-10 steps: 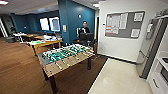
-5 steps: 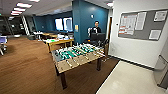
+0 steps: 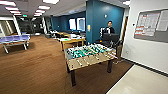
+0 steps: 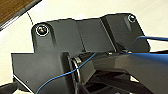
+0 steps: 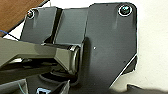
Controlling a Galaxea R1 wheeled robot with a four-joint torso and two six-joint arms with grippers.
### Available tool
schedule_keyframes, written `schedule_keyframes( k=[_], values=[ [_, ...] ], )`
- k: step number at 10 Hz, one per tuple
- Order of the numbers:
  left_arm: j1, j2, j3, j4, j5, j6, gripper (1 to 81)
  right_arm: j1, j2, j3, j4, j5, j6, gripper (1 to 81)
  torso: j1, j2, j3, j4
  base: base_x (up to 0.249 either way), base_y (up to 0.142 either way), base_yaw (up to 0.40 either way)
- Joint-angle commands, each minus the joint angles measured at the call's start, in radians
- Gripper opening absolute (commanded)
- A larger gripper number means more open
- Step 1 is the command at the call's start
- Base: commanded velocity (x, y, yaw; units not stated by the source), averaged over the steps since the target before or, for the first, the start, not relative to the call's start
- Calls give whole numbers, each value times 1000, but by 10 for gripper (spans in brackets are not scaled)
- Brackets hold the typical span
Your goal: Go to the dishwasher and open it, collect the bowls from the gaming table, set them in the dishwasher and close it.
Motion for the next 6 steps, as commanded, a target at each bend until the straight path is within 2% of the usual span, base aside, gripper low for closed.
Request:
schedule_keyframes(
  k=[1,6],
  values=[
    [-42,-2,-6,9,40,1,811,45,4,1,-11,-53,-5,811,0,0,0,0,0,0,352],
    [-44,-2,-6,9,40,1,811,43,4,2,-11,-53,-5,811,-1,0,0,0,0,0,352]
  ],
)
